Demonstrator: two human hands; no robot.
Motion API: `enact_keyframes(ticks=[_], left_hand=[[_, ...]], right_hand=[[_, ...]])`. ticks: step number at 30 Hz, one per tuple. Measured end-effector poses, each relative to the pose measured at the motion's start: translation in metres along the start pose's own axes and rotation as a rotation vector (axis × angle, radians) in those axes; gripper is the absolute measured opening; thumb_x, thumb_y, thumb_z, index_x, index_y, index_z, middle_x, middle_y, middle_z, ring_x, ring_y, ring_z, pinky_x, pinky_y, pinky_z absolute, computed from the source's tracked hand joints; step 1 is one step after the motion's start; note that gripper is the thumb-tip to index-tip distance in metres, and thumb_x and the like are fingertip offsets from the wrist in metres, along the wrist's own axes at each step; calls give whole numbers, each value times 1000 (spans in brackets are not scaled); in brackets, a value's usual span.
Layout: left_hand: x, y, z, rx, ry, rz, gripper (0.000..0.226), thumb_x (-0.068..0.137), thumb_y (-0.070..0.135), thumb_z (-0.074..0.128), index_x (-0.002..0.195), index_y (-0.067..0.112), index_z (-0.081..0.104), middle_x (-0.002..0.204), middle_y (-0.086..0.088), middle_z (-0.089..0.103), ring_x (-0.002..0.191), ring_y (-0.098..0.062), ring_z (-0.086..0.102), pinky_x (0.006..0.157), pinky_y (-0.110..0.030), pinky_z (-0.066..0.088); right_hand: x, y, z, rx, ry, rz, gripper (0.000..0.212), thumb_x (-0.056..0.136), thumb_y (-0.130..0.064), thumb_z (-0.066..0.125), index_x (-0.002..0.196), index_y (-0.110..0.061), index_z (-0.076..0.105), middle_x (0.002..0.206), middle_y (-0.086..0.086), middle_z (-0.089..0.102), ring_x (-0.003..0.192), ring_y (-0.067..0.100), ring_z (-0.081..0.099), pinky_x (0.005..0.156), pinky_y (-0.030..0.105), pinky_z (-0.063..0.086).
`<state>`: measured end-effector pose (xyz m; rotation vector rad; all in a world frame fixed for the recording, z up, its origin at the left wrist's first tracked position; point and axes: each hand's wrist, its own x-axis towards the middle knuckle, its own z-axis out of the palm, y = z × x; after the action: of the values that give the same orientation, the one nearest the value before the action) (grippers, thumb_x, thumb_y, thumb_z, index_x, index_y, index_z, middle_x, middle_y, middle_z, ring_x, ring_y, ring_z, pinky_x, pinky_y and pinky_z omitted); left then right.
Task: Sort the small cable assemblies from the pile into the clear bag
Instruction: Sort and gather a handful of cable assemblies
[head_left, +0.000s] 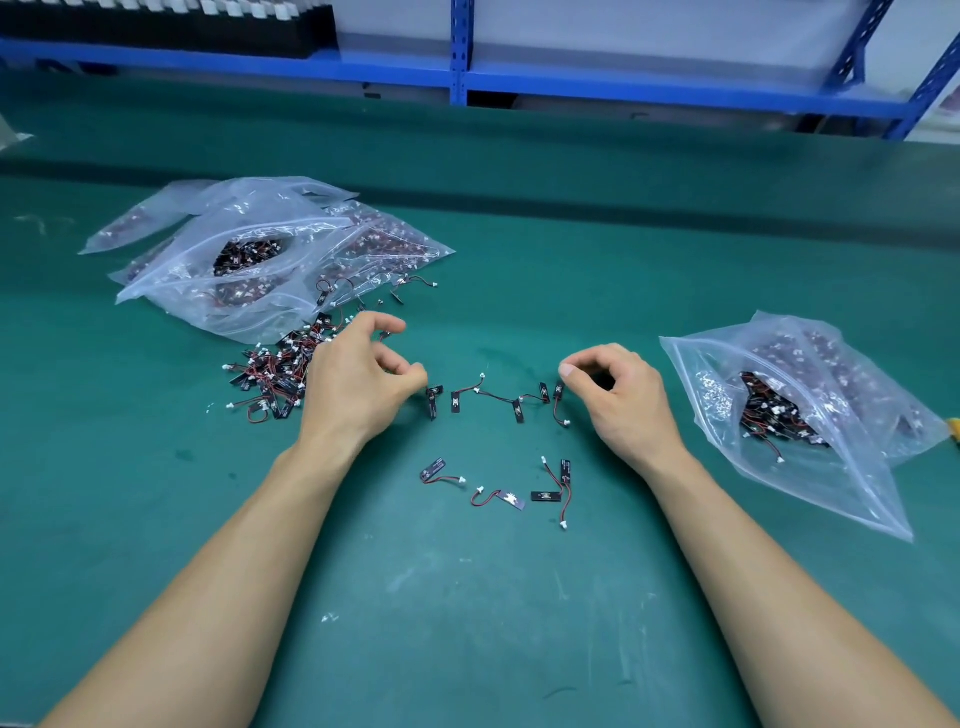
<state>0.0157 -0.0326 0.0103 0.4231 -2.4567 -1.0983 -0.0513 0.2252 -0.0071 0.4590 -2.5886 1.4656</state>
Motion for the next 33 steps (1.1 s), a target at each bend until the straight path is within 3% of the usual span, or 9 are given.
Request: enact_keyframes(ticks=[7, 10, 15, 19, 22, 25, 30, 33], left_hand=[[-2, 3, -3, -116, 56, 120, 42, 71, 16, 74, 107, 29, 56, 66, 19, 69, 49, -9, 45, 60, -13, 39], [-3, 4, -3, -156, 60, 142, 42, 70, 19, 73, 107, 28, 56, 67, 20, 69, 49, -9, 42, 59, -15, 40], [-4, 1, -3, -1, 18, 193, 45, 71, 18, 76, 111, 27, 56, 65, 20, 68, 52, -9, 51, 66, -26, 44], [-2, 2, -8, -91, 60, 136, 43, 70, 14, 73, 107, 28, 56, 66, 19, 69, 50, -9, 47, 61, -13, 40], [-2, 0, -17, -132, 48, 164, 43, 69, 12, 73, 105, 30, 57, 66, 16, 69, 51, -9, 42, 58, -11, 38], [-7, -4, -26, -162, -82, 233, 37, 71, 11, 75, 99, 31, 60, 65, 10, 68, 54, -7, 39, 59, -12, 39], [-14, -15, -35, -28, -478, 244, 26, 76, 14, 78, 87, 33, 65, 60, 7, 68, 54, -10, 39, 59, -26, 41], [-13, -18, -37, -38, -446, 226, 6, 79, 27, 71, 80, 32, 68, 55, 7, 63, 51, -7, 47, 57, -23, 41]], right_hand=[[-1, 0, -1, -3, -3, -2, 16, 91, -28, 69, 77, -36, 68, 84, -22, 66, 91, 4, 57, 72, 5, 37], [0, 0, -1, -2, -7, -4, 17, 91, -28, 69, 76, -37, 67, 86, -25, 65, 90, 5, 57, 72, 6, 37], [0, 1, -1, 2, -1, 1, 18, 91, -28, 69, 75, -37, 67, 83, -19, 67, 90, 6, 57, 72, 8, 38], [-1, 1, -1, 10, -5, 4, 17, 91, -29, 69, 76, -37, 67, 84, -17, 67, 91, 5, 57, 74, 10, 38], [-1, 0, -1, 5, -6, 4, 17, 91, -29, 69, 76, -37, 67, 86, -16, 67, 91, 4, 57, 74, 10, 38], [-1, 0, -1, 6, -6, 1, 17, 91, -29, 69, 77, -38, 67, 85, -17, 67, 91, 3, 56, 73, 7, 37], [0, 2, -1, 10, -8, 3, 16, 90, -30, 68, 76, -38, 67, 84, -22, 65, 90, 3, 56, 72, 7, 37], [1, 3, 0, 6, -6, -3, 17, 90, -29, 69, 76, -38, 67, 84, -18, 66, 91, 7, 57, 75, 12, 38]])
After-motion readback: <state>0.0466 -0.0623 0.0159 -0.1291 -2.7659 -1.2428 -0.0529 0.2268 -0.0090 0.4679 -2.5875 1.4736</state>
